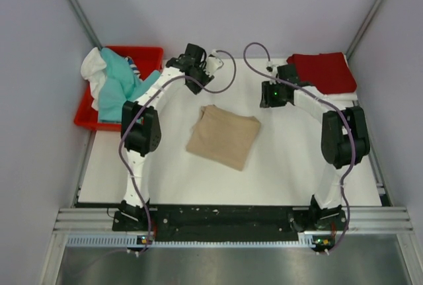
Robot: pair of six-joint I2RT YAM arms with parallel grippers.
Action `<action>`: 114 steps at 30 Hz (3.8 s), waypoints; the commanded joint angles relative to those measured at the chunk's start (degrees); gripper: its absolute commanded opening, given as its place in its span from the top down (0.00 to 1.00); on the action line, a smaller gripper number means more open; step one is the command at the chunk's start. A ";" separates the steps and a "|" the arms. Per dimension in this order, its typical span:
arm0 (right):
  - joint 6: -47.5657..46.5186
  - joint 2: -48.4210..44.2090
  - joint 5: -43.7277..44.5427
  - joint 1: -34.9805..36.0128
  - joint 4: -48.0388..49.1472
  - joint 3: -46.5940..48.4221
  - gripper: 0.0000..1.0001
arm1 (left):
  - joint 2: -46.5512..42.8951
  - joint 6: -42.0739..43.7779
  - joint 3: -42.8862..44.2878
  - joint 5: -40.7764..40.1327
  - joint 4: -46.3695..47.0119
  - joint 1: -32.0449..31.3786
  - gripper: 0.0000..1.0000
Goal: Fold and stack the t-shirts
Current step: Fold the long partially folded tshirt into a neat square
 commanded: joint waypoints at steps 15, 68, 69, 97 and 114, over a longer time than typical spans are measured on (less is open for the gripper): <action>27.76 -7.75 -16.28 1.51 17.21 -21.31 0.27 | -15.66 -24.30 -31.56 17.41 16.13 0.52 0.31; -17.75 12.21 -1.96 0.11 -19.17 30.19 1.00 | -24.09 -16.31 -26.46 18.99 4.89 11.60 0.01; -18.11 12.47 -2.57 0.02 -19.34 30.46 1.00 | -23.39 -16.83 -26.11 20.04 4.97 11.60 0.01; 0.96 1.52 0.87 -8.51 -12.77 16.80 0.52 | -10.56 -12.01 -23.12 18.83 9.80 -13.18 0.23; 17.04 -11.68 -10.40 -2.89 6.94 -27.35 0.88 | -7.82 -8.40 -31.80 16.09 4.80 -14.24 0.30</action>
